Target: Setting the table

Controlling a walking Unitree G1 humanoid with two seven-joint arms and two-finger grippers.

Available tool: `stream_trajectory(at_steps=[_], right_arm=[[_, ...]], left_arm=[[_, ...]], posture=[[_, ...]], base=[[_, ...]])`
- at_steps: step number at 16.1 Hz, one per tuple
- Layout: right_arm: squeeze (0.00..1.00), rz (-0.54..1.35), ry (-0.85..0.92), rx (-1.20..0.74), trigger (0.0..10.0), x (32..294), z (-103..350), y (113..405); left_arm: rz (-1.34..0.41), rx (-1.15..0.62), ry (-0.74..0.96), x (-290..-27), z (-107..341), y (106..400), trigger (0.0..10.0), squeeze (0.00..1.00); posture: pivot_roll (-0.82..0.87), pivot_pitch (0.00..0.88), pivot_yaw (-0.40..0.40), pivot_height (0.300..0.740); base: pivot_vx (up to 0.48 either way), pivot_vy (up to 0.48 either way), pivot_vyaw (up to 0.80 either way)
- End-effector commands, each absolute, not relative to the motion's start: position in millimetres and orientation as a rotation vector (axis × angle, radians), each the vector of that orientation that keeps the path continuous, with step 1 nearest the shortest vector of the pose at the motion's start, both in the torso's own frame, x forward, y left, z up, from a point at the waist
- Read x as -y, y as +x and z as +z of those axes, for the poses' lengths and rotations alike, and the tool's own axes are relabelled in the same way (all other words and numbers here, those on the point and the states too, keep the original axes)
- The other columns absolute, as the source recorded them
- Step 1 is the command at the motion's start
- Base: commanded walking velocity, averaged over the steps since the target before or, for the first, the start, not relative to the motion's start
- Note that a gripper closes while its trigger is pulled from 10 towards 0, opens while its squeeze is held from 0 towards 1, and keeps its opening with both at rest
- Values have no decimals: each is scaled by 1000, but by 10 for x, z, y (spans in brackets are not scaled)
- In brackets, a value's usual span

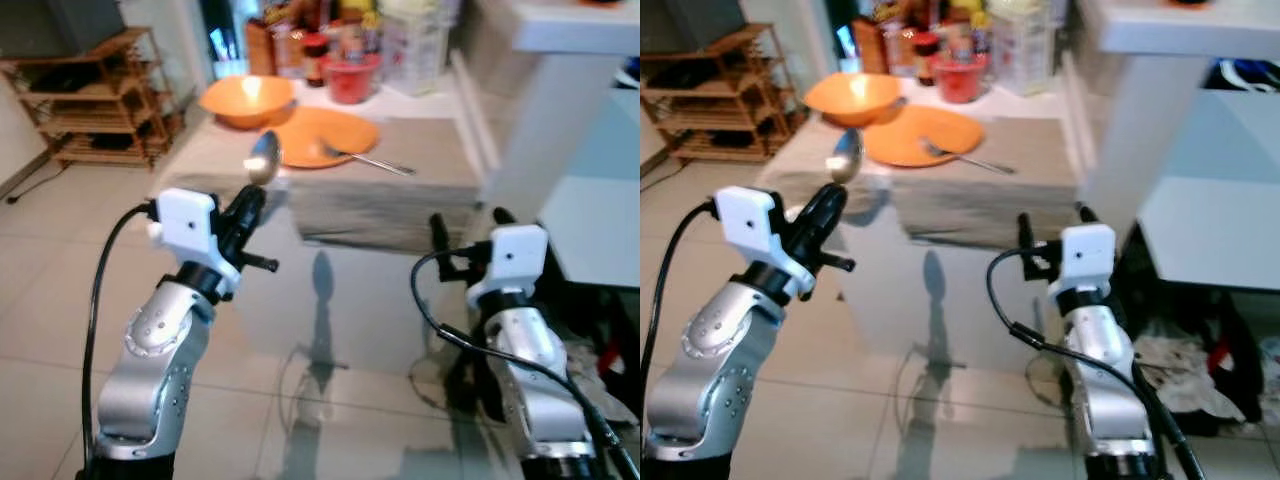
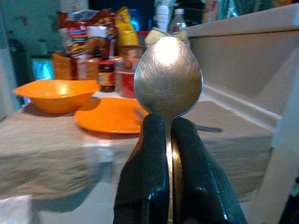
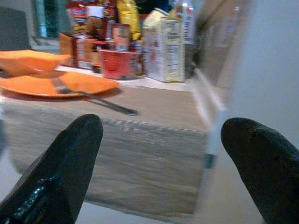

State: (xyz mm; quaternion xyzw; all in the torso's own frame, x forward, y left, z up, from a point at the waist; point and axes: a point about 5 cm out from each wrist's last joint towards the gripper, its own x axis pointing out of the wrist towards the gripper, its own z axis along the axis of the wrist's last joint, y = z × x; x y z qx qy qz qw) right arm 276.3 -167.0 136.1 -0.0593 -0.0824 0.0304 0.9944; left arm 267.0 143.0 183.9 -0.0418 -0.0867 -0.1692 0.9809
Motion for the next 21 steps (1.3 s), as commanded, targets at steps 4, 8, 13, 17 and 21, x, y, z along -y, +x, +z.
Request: stream_trajectory(at_steps=[4,8,13,17,21], right_arm=[[0,90,-124,180,10000,1610,1385,2796],[0,103,-123,183,10000,1580,1388,2797],[0,108,-120,178,10000,1577,1373,2794],[0,114,-113,179,10000,1547,1374,2822],[0,119,-116,167,10000,1536,1365,2843]], left_arm=[[-318,179,-74,-1414,1829,2666,0,0],[-312,176,-64,-1408,1807,2704,0,0],[-328,177,-65,-1344,1803,2734,0,0],[-345,184,-57,-1338,1820,2733,0,0],[-363,192,-68,-1312,1835,2723,0,0]], posture=[[-98,0,40,740],[-98,0,37,740],[-93,0,37,740],[-82,0,40,740],[-85,0,37,740]], base=[[65,-411,0],[286,-382,0],[292,-377,0],[292,-378,0],[293,-375,0]])
